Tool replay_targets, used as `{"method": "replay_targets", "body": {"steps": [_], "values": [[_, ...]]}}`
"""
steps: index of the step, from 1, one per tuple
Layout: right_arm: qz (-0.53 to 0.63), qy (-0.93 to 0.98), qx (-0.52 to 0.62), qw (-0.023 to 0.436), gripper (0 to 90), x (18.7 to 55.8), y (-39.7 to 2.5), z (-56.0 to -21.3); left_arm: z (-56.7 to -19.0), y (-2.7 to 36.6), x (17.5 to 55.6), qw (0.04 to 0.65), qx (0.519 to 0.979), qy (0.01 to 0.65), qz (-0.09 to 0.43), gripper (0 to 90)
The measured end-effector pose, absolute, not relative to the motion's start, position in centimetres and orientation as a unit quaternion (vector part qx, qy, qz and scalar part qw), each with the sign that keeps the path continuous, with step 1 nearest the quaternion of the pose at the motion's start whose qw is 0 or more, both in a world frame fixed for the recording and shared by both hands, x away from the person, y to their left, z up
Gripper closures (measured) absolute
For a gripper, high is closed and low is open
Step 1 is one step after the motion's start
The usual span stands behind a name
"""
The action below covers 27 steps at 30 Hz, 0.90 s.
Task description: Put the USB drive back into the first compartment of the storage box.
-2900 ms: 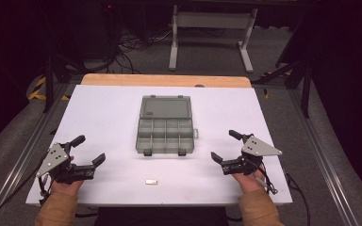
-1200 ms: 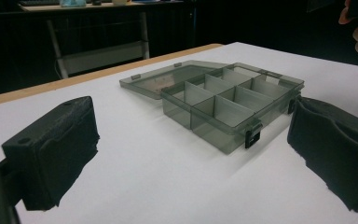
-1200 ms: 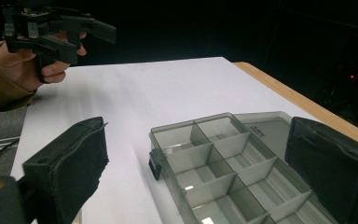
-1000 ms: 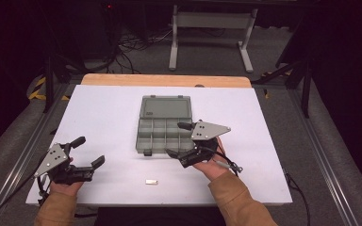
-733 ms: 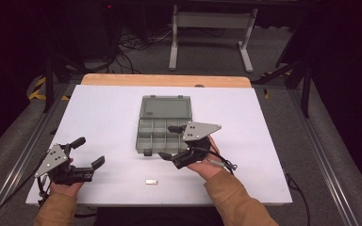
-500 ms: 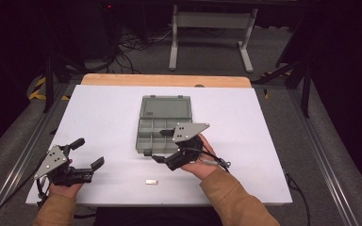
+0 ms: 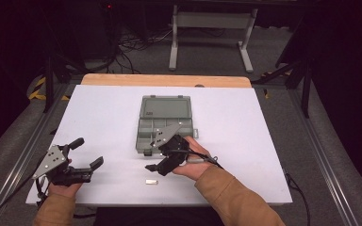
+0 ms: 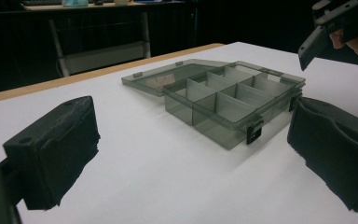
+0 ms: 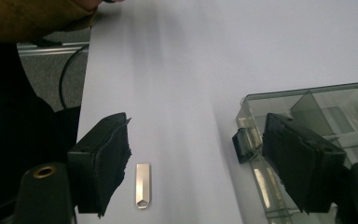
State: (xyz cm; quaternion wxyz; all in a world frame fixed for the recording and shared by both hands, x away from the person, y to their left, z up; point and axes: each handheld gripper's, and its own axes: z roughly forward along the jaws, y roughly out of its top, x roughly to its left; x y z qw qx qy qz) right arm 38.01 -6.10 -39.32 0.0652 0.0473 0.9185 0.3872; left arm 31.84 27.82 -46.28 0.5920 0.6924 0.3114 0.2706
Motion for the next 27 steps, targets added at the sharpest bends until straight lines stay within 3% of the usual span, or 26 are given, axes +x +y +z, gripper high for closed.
{"method": "replay_targets", "body": {"steps": [27], "values": [[0.26,0.965,0.037,0.019,30.5,37.5,-3.9,-41.0,-46.3,27.8,31.9,0.591,0.693,0.31,0.271,2.7]]}}
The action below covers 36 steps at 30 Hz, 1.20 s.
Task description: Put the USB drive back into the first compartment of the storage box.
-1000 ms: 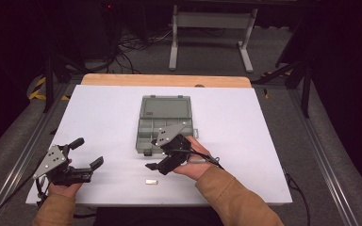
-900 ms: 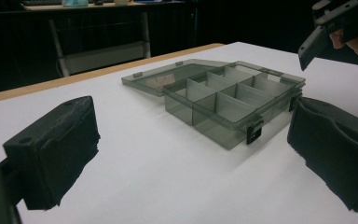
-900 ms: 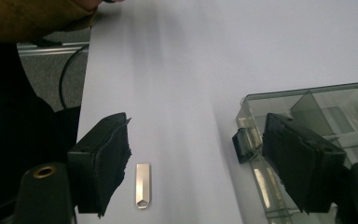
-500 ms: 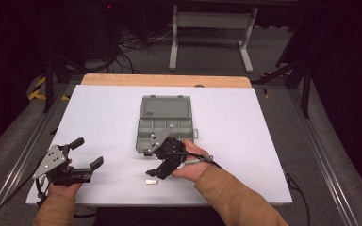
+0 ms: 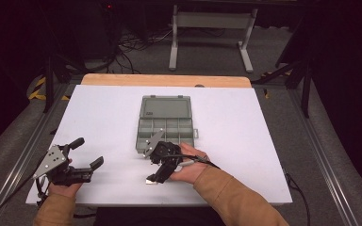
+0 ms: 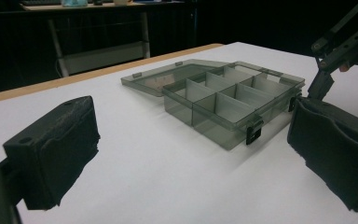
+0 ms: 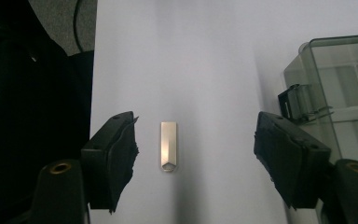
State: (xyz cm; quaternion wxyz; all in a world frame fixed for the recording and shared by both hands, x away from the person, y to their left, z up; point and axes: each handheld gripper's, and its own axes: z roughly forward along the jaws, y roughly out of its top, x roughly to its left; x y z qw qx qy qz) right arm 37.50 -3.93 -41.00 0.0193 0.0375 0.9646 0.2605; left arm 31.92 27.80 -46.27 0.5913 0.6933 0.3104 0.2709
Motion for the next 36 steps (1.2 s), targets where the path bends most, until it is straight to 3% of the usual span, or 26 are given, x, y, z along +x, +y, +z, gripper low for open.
{"method": "replay_targets", "body": {"steps": [24,31,36], "values": [[0.207,0.978,0.032,0.011,45.0,36.5,-2.6,-43.3,-46.2,27.9,31.9,0.59,0.692,0.313,0.272,2.7],[0.192,0.981,0.03,0.011,51.1,36.2,-2.2,-44.3,-46.2,27.9,31.9,0.59,0.692,0.313,0.273,2.7],[0.183,0.983,0.018,0.019,60.1,36.0,-2.1,-44.6,-46.2,27.9,31.9,0.59,0.693,0.313,0.273,2.7]]}}
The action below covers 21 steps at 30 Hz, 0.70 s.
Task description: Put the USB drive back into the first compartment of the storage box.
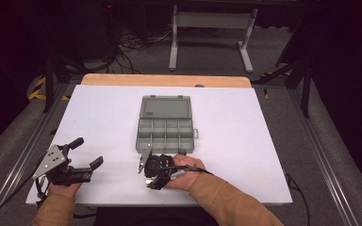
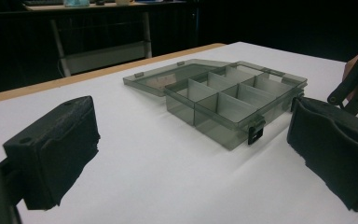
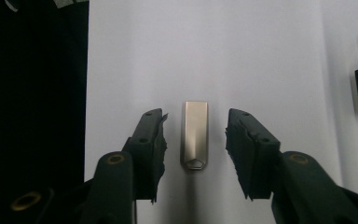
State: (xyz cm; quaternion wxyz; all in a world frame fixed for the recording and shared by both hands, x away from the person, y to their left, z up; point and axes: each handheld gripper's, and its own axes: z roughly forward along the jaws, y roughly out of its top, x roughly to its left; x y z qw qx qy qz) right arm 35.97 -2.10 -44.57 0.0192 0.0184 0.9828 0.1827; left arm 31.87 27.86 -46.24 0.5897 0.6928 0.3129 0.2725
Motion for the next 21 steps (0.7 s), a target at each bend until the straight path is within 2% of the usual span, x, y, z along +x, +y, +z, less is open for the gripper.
{"method": "replay_targets", "body": {"steps": [8,13,21], "values": [[0.171,0.985,0.013,0.027,68.5,35.79,-1.97,-45.02,-46.25,27.82,31.86,0.589,0.693,0.312,0.273,2.8],[0.168,0.985,0.007,0.029,78.2,35.75,-1.97,-44.97,-46.26,27.79,31.89,0.589,0.694,0.311,0.274,2.8],[0.167,0.985,0.008,0.029,78.5,35.7,-1.98,-44.95,-46.24,27.77,31.88,0.589,0.694,0.31,0.274,2.8]]}}
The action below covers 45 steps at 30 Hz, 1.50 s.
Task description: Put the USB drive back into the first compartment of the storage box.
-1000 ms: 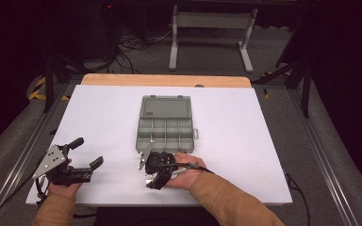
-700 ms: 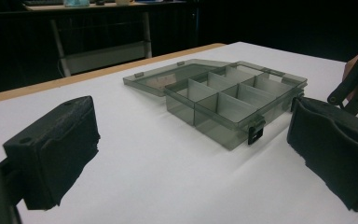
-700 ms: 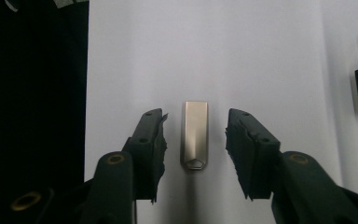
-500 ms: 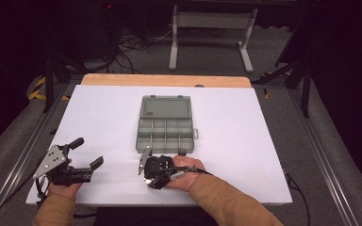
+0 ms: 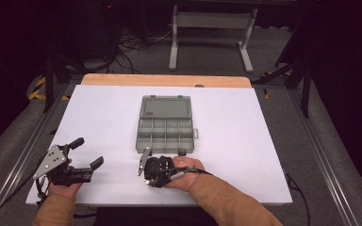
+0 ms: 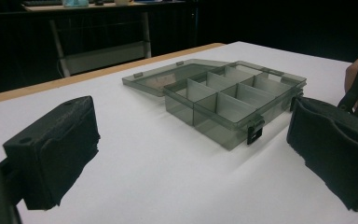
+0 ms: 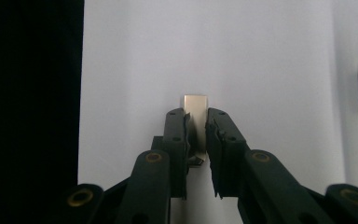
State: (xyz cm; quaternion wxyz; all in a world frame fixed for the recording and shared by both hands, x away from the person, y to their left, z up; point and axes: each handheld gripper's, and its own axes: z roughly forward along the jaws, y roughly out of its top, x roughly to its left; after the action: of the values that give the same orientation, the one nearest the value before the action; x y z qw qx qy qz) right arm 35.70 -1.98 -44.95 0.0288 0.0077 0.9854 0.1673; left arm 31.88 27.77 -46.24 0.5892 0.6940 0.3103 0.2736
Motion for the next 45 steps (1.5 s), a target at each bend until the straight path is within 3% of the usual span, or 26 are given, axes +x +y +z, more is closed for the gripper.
{"method": "replay_targets", "body": {"steps": [10,45], "values": [[0.173,0.985,0.008,0.029,78.6,35.7,-2.1,-44.7,-46.2,27.8,31.9,0.59,0.693,0.311,0.273,2.8],[0.258,0.964,0.019,0.06,78.6,38.1,-3.7,-38.2,-46.3,27.8,31.9,0.59,0.693,0.311,0.273,2.8]]}}
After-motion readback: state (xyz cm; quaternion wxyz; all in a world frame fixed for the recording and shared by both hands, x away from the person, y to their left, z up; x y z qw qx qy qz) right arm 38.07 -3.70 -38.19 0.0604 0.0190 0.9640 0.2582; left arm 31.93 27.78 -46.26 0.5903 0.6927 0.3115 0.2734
